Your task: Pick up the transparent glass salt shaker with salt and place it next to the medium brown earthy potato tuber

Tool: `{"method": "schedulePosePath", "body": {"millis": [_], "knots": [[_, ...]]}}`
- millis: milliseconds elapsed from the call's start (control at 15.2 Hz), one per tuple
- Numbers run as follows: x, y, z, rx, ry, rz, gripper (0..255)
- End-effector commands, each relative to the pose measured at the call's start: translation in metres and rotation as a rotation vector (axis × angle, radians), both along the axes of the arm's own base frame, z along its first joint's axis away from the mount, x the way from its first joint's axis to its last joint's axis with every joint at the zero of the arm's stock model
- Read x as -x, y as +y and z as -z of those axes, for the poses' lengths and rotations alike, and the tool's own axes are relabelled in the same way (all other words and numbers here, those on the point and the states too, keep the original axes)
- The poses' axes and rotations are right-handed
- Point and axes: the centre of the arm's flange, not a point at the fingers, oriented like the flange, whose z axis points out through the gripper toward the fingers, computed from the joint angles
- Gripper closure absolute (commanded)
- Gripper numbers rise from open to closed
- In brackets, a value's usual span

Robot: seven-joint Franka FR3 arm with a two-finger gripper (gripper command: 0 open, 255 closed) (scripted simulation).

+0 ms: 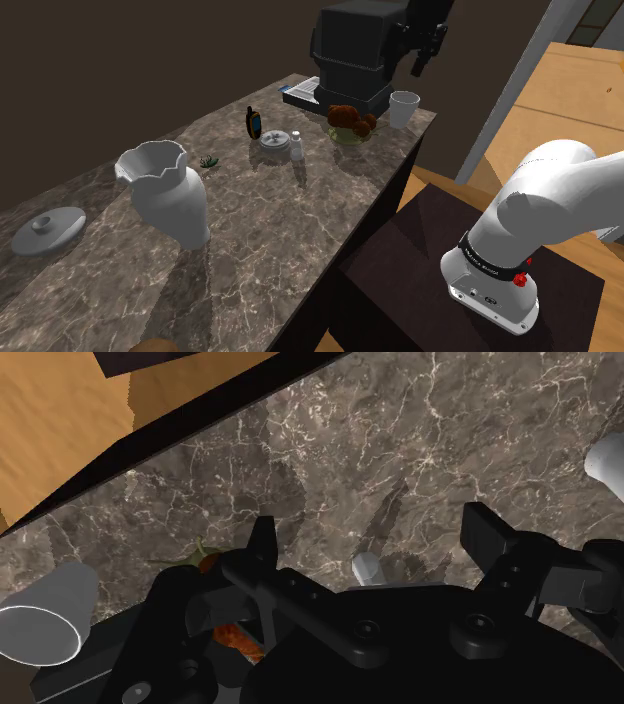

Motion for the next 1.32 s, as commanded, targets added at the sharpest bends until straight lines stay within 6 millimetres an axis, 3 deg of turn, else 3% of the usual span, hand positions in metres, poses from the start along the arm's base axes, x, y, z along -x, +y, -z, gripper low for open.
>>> {"method": "schedulePosePath", "body": {"millis": [0, 1254], "knots": [[0.000, 0.000, 0.000, 0.000, 0.000, 0.000, 0], [-0.204, 0.032, 0.151, 0.009, 0.050, 0.066, 0]]}}
